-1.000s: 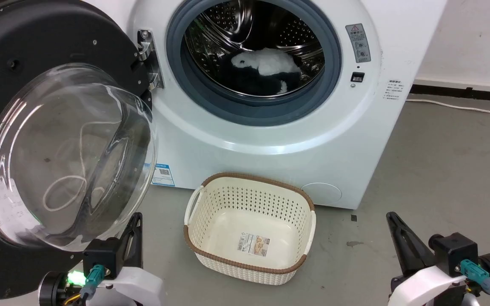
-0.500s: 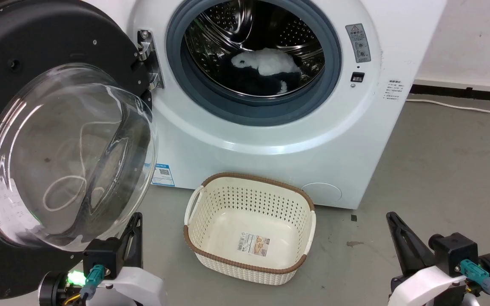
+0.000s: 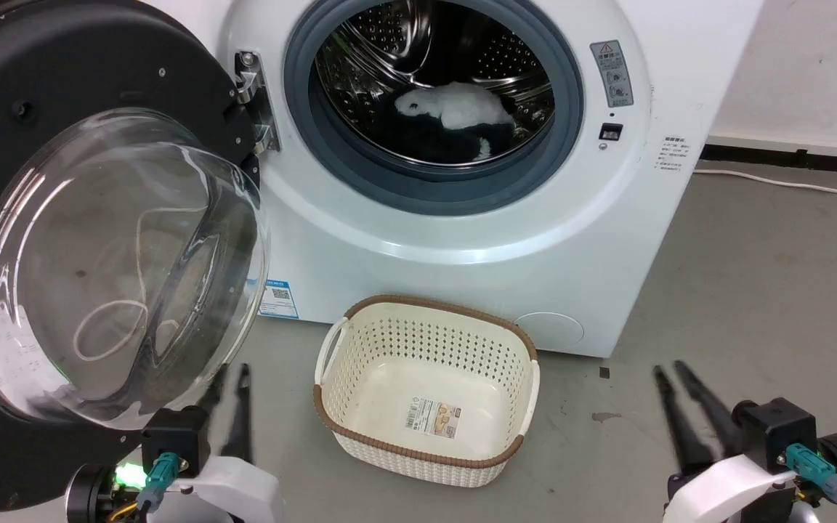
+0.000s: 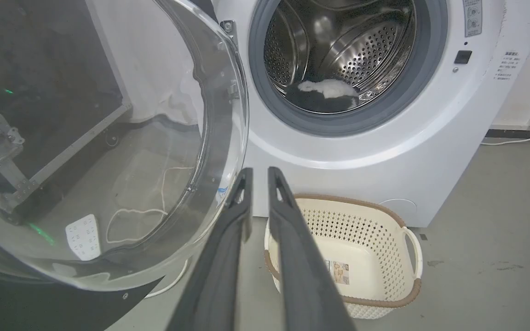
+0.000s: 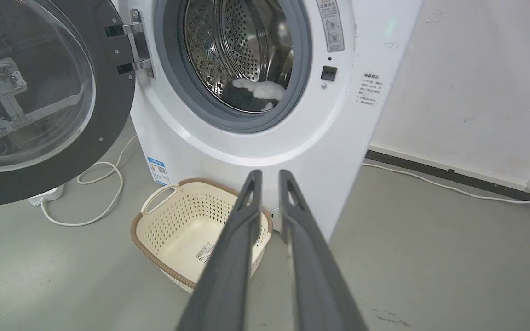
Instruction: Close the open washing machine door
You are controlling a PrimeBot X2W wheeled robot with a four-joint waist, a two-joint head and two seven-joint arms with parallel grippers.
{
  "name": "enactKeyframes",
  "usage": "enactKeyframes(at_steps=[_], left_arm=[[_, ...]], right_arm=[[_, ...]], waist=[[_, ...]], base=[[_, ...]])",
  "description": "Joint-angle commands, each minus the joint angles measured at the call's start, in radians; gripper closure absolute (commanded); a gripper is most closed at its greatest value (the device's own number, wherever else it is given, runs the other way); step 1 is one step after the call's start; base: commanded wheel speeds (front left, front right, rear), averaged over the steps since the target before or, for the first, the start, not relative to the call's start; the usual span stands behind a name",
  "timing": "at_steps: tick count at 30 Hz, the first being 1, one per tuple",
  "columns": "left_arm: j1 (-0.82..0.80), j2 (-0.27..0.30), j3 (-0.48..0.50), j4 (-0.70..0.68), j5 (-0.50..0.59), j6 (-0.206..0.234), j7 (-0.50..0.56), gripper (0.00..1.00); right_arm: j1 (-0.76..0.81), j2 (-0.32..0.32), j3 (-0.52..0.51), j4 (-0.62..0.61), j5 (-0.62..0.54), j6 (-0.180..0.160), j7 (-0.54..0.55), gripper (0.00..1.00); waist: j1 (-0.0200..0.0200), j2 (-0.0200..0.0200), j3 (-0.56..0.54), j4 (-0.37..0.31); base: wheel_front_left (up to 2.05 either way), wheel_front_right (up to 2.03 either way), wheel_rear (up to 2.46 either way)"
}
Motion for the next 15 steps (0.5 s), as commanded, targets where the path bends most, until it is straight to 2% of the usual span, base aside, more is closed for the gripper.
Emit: enactKeyframes(at_steps=[1, 15], left_arm=[[0.000, 0.000, 0.000, 0.000, 0.000, 0.000, 0.000, 0.00], [0.010, 0.000, -0.016, -0.004, -0.041, 0.005, -0.021, 0.00]], right_arm=[[0.000, 0.000, 0.000, 0.000, 0.001, 0.000, 0.000, 0.00], [0.015, 0.000, 0.008, 0.010, 0.040, 0.000, -0.025, 0.00]], waist=[[0.0000, -0.0001, 0.000, 0.000], [0.0000, -0.0001, 0.001, 0.001]], base=[[0.00, 0.00, 0.00], [0.00, 0.00, 0.00]])
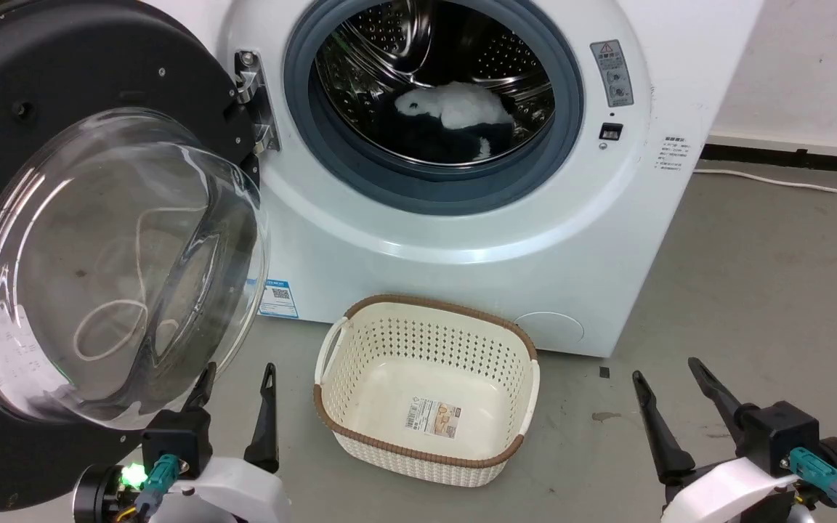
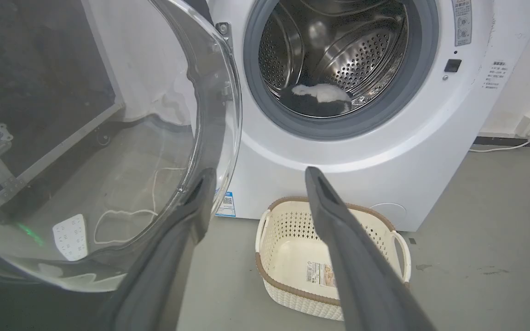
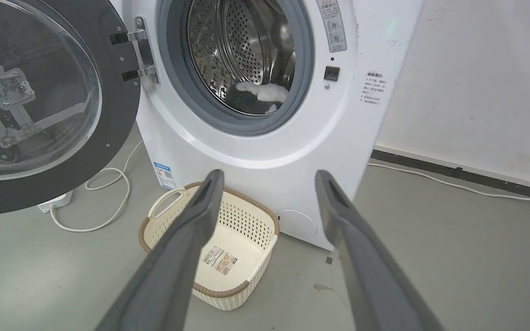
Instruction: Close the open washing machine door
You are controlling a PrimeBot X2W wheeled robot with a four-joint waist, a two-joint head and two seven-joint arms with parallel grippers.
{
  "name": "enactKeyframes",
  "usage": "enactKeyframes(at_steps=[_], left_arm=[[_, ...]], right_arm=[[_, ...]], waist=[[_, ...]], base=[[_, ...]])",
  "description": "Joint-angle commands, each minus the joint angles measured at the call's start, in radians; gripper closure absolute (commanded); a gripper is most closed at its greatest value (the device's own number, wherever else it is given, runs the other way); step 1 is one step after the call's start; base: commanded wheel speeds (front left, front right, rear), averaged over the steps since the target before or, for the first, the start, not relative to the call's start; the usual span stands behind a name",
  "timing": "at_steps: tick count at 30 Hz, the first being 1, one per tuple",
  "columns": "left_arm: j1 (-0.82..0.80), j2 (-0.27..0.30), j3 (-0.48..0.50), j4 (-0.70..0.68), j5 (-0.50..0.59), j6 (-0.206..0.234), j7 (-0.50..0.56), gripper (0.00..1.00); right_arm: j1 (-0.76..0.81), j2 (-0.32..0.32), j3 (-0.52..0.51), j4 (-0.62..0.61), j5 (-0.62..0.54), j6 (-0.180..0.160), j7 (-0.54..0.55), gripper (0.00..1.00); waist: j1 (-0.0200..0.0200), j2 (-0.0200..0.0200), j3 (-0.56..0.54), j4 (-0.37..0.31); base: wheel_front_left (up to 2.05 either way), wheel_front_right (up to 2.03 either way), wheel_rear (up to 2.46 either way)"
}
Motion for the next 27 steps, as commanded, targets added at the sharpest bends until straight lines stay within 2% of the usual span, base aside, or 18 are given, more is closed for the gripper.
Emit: enactKeyframes(at_steps=[1, 9, 10, 11, 12, 20, 27], left_arm=[[0.010, 0.000, -0.004, -0.004, -0.013, 0.004, -0.011, 0.00], [0.015, 0.002, -0.015, -0.006, -0.038, 0.008, -0.025, 0.00], [0.015, 0.003, -0.017, -0.007, -0.041, 0.009, -0.027, 0.07], [0.016, 0.003, -0.018, -0.007, -0.045, 0.009, -0.028, 0.68], [0.016, 0.003, -0.019, -0.008, -0.049, 0.009, -0.029, 1.00], [0.012, 0.003, -0.017, -0.043, -0.079, 0.008, -0.055, 1.00], [-0.012, 0.000, 0.032, -0.138, -0.097, 0.008, -0.071, 1.00]], right_arm=[[0.013, 0.000, 0.003, 0.005, 0.015, 0.000, -0.012, 0.00], [0.021, 0.000, 0.009, 0.013, 0.040, 0.000, -0.029, 0.00], [0.022, 0.000, 0.009, 0.014, 0.043, 0.000, -0.031, 0.00], [0.023, 0.000, 0.010, 0.015, 0.047, 0.000, -0.033, 0.00], [0.023, 0.000, 0.010, 0.016, 0.050, 0.000, -0.035, 0.00], [0.032, 0.000, 0.011, 0.023, 0.079, 0.000, -0.052, 0.00], [0.041, 0.000, 0.010, 0.031, 0.104, 0.000, -0.066, 0.00]], waist=[[0.0000, 0.0000, 0.000, 0.000], [0.0000, 0.0000, 0.002, 0.000], [0.0000, 0.0000, 0.003, 0.000], [0.0000, 0.0000, 0.003, 0.000], [0.0000, 0.0000, 0.003, 0.000], [0.0000, 0.0000, 0.006, 0.008], [0.0000, 0.0000, 0.008, 0.036]], base=[[0.00, 0.00, 0.00], [0.00, 0.00, 0.00], [0.00, 0.00, 0.00], [0.00, 0.00, 0.00], [0.00, 0.00, 0.00], [0.00, 0.00, 0.00], [0.00, 0.00, 0.00]])
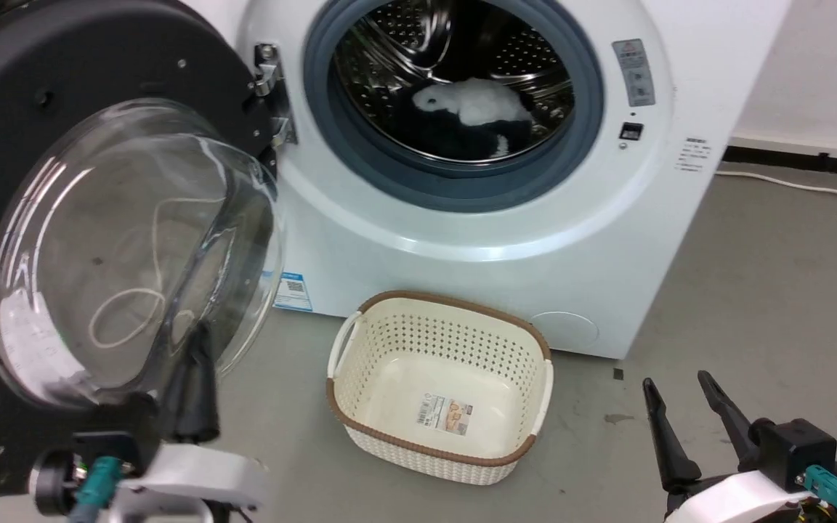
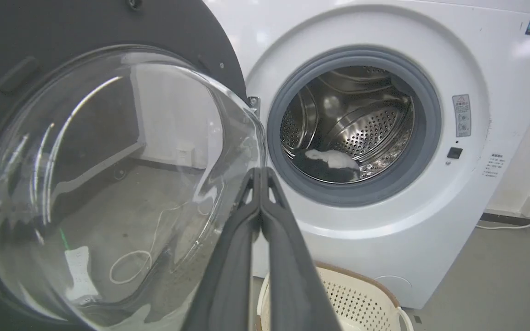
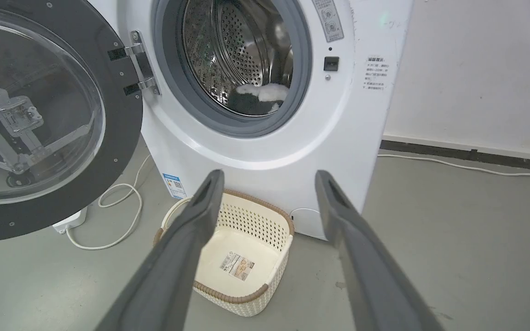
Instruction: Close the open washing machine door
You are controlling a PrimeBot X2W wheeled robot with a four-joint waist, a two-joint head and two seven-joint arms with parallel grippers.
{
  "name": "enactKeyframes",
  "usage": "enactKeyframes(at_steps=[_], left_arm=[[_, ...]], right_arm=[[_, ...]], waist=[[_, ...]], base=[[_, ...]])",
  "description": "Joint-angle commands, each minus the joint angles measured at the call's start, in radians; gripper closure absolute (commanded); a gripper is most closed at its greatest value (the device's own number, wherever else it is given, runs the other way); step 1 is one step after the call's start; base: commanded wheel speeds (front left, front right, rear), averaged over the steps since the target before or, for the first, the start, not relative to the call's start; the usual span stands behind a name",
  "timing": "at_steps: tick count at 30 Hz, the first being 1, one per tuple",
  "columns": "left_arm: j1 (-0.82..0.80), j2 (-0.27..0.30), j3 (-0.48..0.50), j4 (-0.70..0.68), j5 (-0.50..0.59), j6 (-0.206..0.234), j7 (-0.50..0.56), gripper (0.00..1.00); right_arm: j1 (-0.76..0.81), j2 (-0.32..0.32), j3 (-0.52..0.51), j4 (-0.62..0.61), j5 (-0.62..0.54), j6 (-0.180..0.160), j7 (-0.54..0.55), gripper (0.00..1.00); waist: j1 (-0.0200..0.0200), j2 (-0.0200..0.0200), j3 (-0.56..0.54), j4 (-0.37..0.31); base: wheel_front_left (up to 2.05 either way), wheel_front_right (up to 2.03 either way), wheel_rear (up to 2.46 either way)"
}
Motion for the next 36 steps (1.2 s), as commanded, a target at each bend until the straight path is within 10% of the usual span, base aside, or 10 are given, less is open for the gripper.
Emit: enactKeyframes(at_steps=[1, 19, 36], left_arm=[[-0.015, 0.000, 0.009, -0.018, -0.012, 0.007, -0.011, 1.00], [-0.147, 0.014, 0.382, -0.074, -0.133, 0.009, -0.053, 1.00], [-0.279, 0.387, 0.380, 0.345, -0.138, -0.062, 0.126, 1.00]], right_arm=[[0.016, 0.000, 0.001, 0.005, 0.011, 0.000, -0.011, 0.00], [0.027, 0.000, -0.003, 0.037, 0.074, 0.000, -0.053, 0.00], [-0.027, 0.001, -0.022, 0.027, 0.064, 0.000, -0.062, 0.00]], waist=[[0.0000, 0.0000, 0.000, 0.009], [0.0000, 0.0000, 0.015, 0.173], [0.0000, 0.0000, 0.154, 0.211]], base=[[0.00, 0.00, 0.00], [0.00, 0.00, 0.00], [0.00, 0.00, 0.00]])
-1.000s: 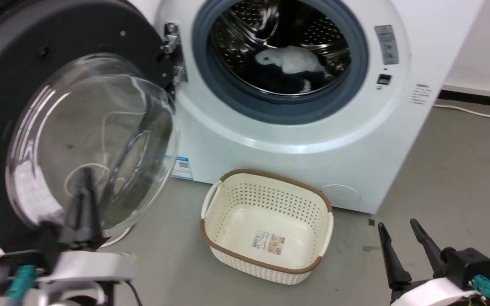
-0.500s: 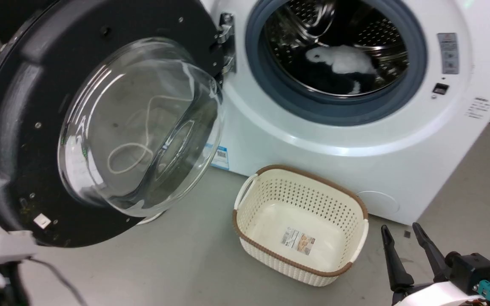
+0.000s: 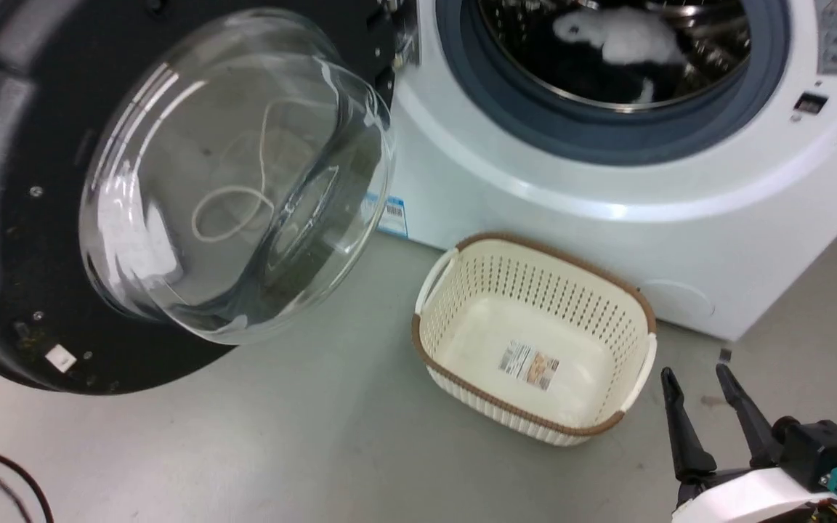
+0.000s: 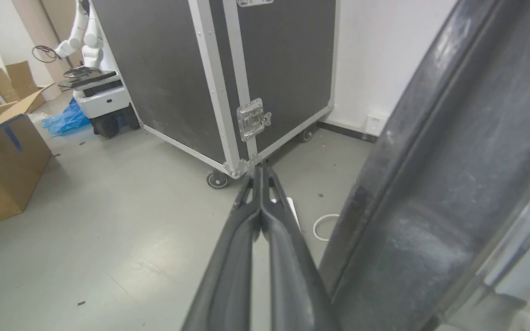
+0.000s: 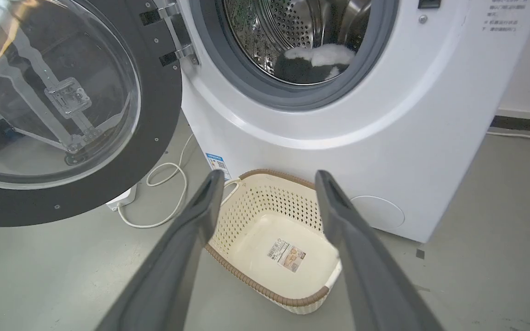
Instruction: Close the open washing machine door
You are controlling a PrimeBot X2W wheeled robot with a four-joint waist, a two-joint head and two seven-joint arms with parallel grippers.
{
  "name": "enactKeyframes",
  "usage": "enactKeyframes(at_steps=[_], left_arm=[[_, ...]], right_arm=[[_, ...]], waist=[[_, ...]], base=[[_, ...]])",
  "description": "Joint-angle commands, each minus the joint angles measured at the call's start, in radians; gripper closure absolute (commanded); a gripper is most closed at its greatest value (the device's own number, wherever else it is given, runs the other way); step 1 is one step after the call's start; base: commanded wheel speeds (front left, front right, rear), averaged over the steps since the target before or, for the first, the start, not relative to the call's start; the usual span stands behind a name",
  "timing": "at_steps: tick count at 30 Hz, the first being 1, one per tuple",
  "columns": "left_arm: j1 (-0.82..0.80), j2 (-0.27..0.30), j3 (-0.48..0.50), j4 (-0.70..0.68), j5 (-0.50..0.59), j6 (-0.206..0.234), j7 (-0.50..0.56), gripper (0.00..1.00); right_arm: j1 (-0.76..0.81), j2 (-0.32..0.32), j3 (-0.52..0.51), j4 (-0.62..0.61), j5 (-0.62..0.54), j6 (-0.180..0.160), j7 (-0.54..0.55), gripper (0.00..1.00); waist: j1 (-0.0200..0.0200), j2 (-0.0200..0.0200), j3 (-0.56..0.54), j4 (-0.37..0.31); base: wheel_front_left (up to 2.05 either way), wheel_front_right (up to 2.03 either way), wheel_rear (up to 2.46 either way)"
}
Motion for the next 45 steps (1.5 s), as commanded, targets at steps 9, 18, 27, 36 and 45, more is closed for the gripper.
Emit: enactKeyframes(at_steps=[9, 18, 27, 36, 45], left_arm=[[-0.048, 0.123, -0.177, 0.070, -0.209, -0.035, 0.144, 1.00], [0.040, 0.278, -0.459, -0.166, -0.598, -0.046, 0.320, 1.00], [0.023, 0.304, -0.689, -0.367, -0.704, -0.054, 0.327, 1.00], [-0.052, 0.257, -0.885, -0.450, -0.778, -0.064, 0.295, 1.00], [-0.178, 0.194, -1.059, -0.398, -0.832, -0.073, 0.218, 1.00]], right_arm=[[-0.018, 0.001, -0.006, -0.005, 0.016, 0.001, -0.008, 0.00], [-0.009, 0.001, -0.045, 0.031, 0.065, 0.001, -0.046, 0.00], [0.003, 0.001, -0.088, 0.057, 0.095, 0.001, -0.071, 0.00], [0.017, 0.001, -0.089, 0.063, 0.129, 0.001, -0.099, 0.00], [0.019, 0.001, -0.048, 0.066, 0.179, 0.001, -0.123, 0.00]], waist=[[-0.0001, 0.0000, 0.037, 0.021], [-0.0001, 0.0000, -0.011, 0.064], [-0.0001, 0.0000, -0.034, 0.056], [-0.0001, 0.0000, -0.028, -0.058], [-0.0001, 0.0000, -0.006, -0.241]], base=[[0.00, 0.00, 0.00], [0.00, 0.00, 0.00], [0.00, 0.00, 0.00], [0.00, 0.00, 0.00], [0.00, 0.00, 0.00]])
